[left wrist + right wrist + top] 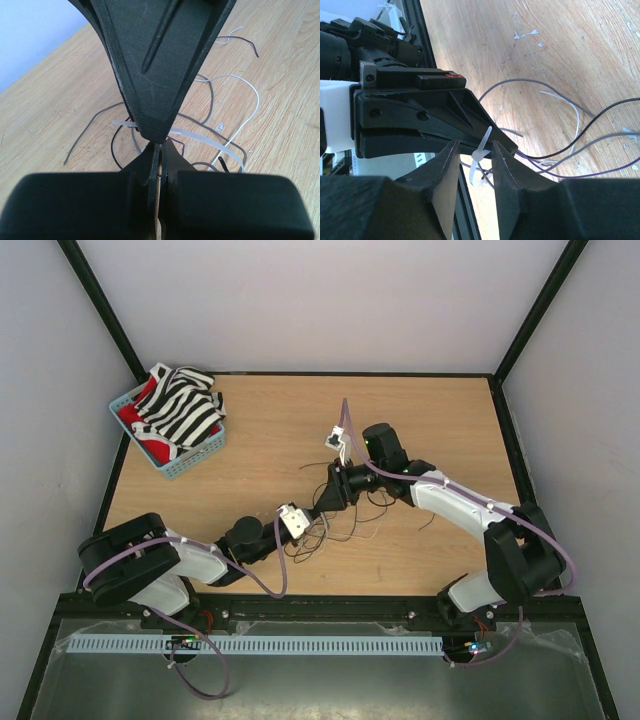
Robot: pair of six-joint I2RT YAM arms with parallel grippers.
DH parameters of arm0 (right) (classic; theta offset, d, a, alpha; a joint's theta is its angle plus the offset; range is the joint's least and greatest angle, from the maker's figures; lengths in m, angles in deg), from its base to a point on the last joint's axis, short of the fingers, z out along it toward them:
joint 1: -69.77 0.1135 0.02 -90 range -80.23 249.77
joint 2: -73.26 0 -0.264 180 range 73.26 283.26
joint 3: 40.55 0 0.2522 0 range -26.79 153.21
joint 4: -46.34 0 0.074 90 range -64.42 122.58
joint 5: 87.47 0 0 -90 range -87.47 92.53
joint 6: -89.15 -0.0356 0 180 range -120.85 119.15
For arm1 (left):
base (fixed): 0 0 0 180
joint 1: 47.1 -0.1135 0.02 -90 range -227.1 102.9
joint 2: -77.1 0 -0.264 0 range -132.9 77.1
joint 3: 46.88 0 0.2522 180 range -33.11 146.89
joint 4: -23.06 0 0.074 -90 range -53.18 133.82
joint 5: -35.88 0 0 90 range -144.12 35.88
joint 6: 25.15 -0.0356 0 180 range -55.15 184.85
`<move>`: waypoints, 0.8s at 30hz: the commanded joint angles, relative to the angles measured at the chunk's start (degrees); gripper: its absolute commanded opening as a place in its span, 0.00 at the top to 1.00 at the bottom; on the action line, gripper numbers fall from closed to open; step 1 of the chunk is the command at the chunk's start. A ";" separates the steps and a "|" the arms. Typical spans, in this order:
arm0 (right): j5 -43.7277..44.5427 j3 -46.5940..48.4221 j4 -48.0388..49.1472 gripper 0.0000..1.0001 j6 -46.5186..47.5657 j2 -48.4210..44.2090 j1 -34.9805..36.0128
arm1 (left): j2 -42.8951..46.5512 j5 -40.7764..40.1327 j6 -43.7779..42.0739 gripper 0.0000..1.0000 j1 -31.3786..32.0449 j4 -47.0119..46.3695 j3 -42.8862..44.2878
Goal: Zip-tie the wires
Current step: Tie the cable at the center of the board.
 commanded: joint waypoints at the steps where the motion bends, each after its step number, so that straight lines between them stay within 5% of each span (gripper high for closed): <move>1: -1.87 0.32 3.14 0.60 -1.77 0.50 0.34 | -0.47 0.62 0.73 1.00 -0.24 -1.75 1.24; 7: -2.65 0.38 4.09 0.71 -2.34 1.09 0.43 | -0.54 0.76 1.15 1.00 -0.32 -1.79 1.15; 16: -2.45 -0.84 2.59 0.73 -1.07 1.48 0.41 | -0.30 0.40 1.73 1.00 -0.31 -1.80 1.01; 24: -2.02 -0.12 2.63 0.98 -1.60 0.84 0.42 | -0.33 0.98 1.64 1.00 -0.22 -1.80 0.94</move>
